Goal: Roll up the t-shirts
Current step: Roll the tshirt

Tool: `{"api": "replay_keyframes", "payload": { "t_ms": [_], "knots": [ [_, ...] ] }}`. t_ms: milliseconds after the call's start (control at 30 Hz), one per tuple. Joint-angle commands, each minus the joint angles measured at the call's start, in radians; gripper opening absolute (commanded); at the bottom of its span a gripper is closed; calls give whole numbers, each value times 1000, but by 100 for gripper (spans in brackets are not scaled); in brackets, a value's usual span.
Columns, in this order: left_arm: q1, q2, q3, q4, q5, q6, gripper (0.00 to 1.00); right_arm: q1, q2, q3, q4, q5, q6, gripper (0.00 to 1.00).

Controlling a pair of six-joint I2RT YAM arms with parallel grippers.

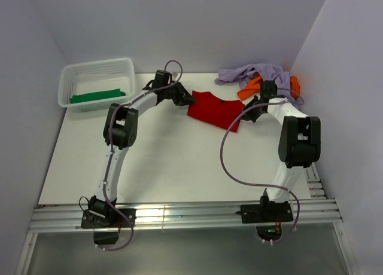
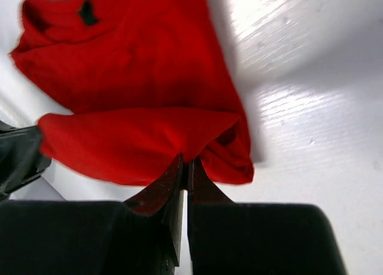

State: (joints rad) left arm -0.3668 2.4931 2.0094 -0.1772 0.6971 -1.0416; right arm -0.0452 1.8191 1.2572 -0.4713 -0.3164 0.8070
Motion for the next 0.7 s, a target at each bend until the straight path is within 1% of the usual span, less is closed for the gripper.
{"api": "replay_keyframes", "payload": {
  "t_ms": [0,33,67,100,133,167,200,233,267,367,400,500,533,567,600,633,667],
  "knots": [
    [14,35,34,166,42,-103,28,-12,32,15,48,28,46,6],
    [15,44,37,198,38,-115,35,-12,43,19,56,36,53,33],
    [19,44,38,218,35,-118,42,-13,51,25,53,48,63,42],
    [19,44,37,241,38,-126,61,-13,58,36,56,51,60,47],
    [20,38,37,252,38,-136,70,-13,66,56,56,50,54,50],
    [28,32,37,266,36,-136,75,-13,62,67,50,57,35,53],
    [31,23,37,274,36,-135,83,-13,51,70,51,62,23,55],
    [35,0,40,260,29,-114,86,-13,19,73,51,89,11,65],
    [46,-16,41,228,12,-95,86,-13,0,73,48,102,-11,69],
    [72,-89,31,180,-24,-14,88,-10,-67,80,25,151,-73,70],
    [78,-108,13,135,-39,4,89,-9,-84,80,13,157,-89,70],
    [97,-187,-33,56,-59,86,89,11,-145,82,-6,163,-146,60],
    [97,-233,-53,45,-67,127,89,21,-170,80,-7,155,-155,48],
    [97,-259,-78,33,-74,149,88,31,-179,77,-1,125,-164,40],
    [95,-287,-142,31,-79,178,88,41,-187,73,3,105,-163,34],
    [92,-343,-179,51,-79,186,86,69,-198,67,17,76,-160,21],
    [85,-368,-217,73,-70,187,85,79,-198,53,43,33,-146,17]
  ]
}}
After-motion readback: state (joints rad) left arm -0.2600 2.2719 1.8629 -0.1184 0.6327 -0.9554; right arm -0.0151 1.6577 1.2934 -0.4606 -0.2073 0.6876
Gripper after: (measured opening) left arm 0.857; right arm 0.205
